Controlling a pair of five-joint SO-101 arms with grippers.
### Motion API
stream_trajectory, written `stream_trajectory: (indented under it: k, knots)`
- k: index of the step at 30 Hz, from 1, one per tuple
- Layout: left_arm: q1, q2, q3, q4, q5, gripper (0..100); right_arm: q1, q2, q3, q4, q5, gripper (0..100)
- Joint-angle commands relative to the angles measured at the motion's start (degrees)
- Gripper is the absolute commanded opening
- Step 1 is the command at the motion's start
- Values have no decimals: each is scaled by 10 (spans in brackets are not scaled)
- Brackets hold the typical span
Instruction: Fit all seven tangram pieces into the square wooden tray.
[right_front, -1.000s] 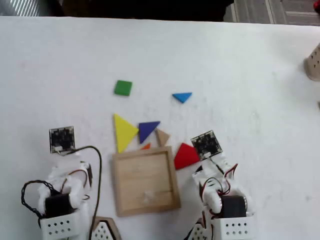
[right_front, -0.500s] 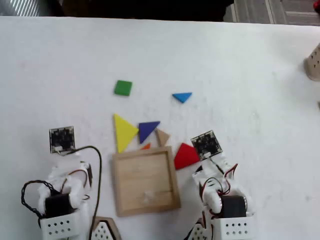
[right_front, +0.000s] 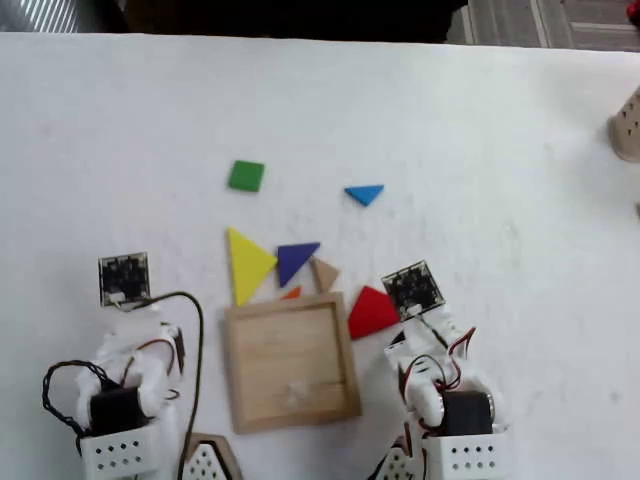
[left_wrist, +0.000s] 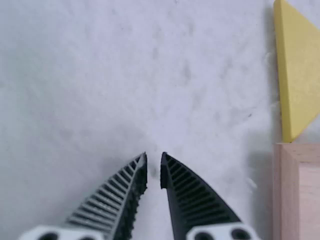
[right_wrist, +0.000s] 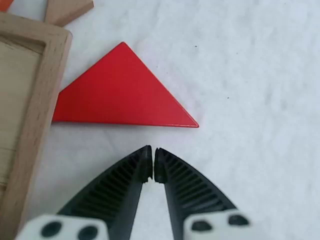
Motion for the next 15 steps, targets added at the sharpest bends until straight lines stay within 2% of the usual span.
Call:
stream_trajectory:
  k: [1,7,12,15]
  knots:
    - [0,-6,-2,4,-2,74,2,-4,2,3,4,18]
    - [69,-6,-5,4,-3,76,7,-4,2,3,5,18]
    - [76,-6,-45,4,-3,75,7,-6,2,0,4,18]
    - [73,-6,-74,5,-3,75,36,-6,1,-7,2,18]
